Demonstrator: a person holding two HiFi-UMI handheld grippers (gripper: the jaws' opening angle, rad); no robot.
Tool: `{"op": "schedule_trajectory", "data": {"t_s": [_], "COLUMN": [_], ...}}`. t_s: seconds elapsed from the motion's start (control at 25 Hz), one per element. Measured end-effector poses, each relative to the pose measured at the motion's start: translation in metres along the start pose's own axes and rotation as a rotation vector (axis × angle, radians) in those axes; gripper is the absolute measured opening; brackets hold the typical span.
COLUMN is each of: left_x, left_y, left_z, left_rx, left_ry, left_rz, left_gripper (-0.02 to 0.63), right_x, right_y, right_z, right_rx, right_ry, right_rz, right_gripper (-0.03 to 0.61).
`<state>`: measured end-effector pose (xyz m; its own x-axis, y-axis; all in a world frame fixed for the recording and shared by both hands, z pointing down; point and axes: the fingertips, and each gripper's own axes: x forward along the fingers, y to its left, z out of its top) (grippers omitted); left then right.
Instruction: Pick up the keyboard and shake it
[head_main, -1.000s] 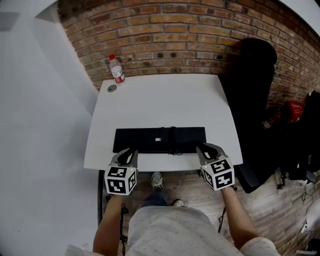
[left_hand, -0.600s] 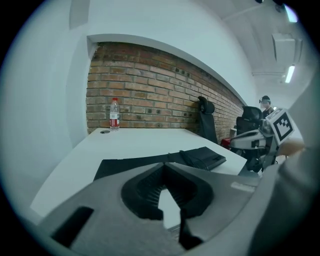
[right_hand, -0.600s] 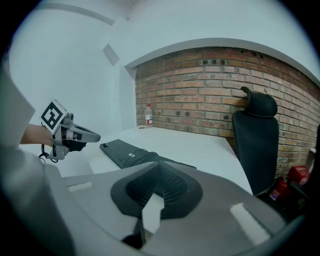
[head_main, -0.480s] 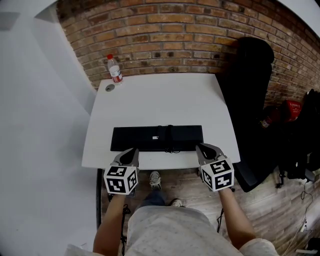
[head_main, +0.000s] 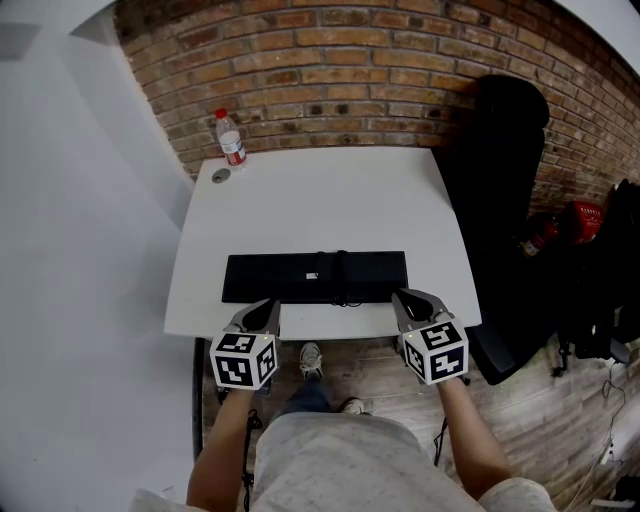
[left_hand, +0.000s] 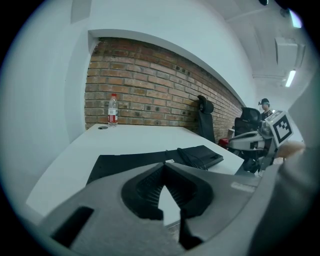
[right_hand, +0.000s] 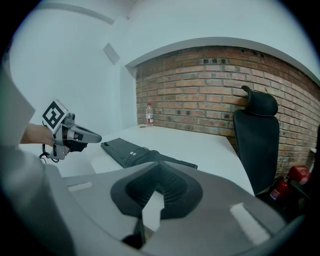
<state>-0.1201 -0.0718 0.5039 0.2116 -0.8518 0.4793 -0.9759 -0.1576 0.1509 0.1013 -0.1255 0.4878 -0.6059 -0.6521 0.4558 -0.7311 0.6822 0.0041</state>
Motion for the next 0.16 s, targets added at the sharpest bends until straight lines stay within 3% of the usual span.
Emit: {"op": "schedule_trajectory", "data": {"t_s": [0.16], "left_x": [0.0009], "left_y": [-0.0011], "left_z": [-0.0031], "left_rx": [-0.001], "left_ry": [0.007], "left_rz": [-0.004], "left_gripper": [-0.008], "right_x": [0.0004], "right_y": [0.001], "right_z": [-0.0022], "right_rx": [-0.003], "right_ry": [0.003], "right_rz": [0.001], "right_gripper": [0.009]}}
